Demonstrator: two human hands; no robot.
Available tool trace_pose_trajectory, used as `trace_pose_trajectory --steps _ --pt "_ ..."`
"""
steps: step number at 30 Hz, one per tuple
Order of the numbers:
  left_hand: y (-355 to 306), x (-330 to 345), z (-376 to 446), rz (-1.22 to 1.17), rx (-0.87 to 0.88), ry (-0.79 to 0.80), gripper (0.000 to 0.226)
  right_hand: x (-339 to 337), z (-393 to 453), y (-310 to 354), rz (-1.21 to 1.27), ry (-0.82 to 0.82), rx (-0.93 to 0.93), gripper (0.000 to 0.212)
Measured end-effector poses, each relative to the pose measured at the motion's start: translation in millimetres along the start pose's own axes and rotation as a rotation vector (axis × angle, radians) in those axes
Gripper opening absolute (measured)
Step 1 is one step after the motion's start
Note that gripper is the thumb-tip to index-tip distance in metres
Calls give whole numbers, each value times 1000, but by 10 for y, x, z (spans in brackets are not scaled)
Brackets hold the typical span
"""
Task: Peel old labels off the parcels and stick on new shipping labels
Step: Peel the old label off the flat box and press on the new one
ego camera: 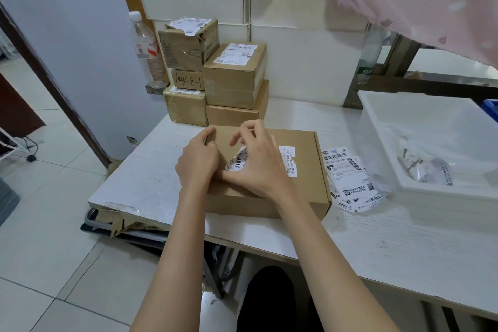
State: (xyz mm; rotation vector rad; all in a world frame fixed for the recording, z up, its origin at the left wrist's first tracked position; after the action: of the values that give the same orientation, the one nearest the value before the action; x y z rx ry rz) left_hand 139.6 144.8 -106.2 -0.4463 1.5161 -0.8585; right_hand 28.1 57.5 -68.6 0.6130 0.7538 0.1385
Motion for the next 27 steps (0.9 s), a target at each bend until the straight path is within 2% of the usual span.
trace_pose_trajectory --steps 3,5,9,11,15,20,23,26,27 --pt "1 -3 -4 4 4 2 54 -117 29 -74 30 -106 29 52" --pt "1 -3 -9 4 6 3 53 -186 25 -189 89 -143 115 51" --pt "16 -1 8 -8 2 12 53 -38 -4 -182 -125 8 128 49" --pt "24 4 15 -16 -7 17 53 15 -15 -161 -154 58 132 44" --pt "8 -2 5 -7 3 10 53 -6 -32 -212 -22 89 220 20" --pt "24 3 21 -12 -3 14 52 -29 -62 -356 150 80 385 19" --pt "15 1 14 -20 0 15 52 -33 -72 -397 259 76 458 26" --pt "16 -1 15 -21 -4 14 52 -7 -62 -374 254 112 464 25" --pt "16 0 15 -20 -4 13 53 -6 -57 -360 240 117 460 31"
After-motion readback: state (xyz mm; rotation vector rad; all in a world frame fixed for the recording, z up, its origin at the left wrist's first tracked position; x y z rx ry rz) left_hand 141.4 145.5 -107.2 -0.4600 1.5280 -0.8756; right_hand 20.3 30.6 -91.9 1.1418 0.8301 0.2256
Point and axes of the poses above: each hand's wrist, its own z-axis towards the middle knuckle, its own x-axis out of the palm, y = z × x, the point moved 9 cm from there along z, towards the middle knuckle, and after that the axes turned 7 degrees about -y, right-handed, at the moved point
